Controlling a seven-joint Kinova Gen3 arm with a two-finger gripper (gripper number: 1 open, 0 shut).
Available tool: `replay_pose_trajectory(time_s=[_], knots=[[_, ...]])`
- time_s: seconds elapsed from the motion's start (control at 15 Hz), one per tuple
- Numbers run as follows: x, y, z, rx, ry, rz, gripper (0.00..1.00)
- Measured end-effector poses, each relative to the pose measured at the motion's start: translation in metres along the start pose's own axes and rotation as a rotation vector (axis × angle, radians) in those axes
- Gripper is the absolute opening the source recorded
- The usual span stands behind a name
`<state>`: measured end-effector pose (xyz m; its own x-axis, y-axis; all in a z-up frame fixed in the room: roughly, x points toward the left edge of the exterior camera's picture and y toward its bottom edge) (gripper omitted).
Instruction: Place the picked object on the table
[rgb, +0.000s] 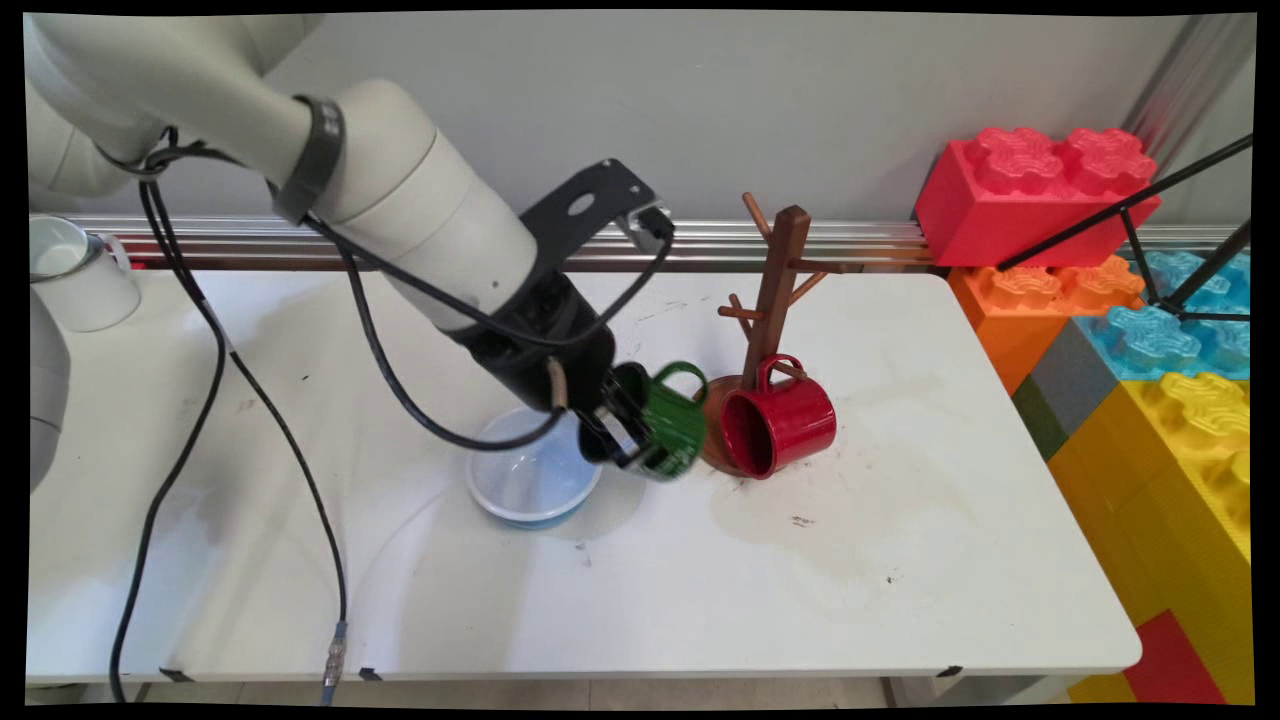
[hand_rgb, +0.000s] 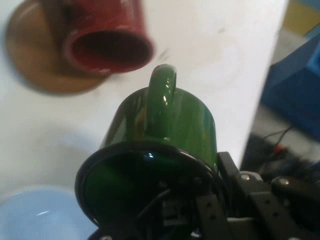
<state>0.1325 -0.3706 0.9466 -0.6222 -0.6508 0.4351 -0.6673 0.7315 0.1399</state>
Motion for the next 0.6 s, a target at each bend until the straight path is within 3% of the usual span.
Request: replay_pose_trajectory(time_s=[0.6], knots=[[0.0,-0.063,-0.01,0.196,-0.14,0.152,0.0]])
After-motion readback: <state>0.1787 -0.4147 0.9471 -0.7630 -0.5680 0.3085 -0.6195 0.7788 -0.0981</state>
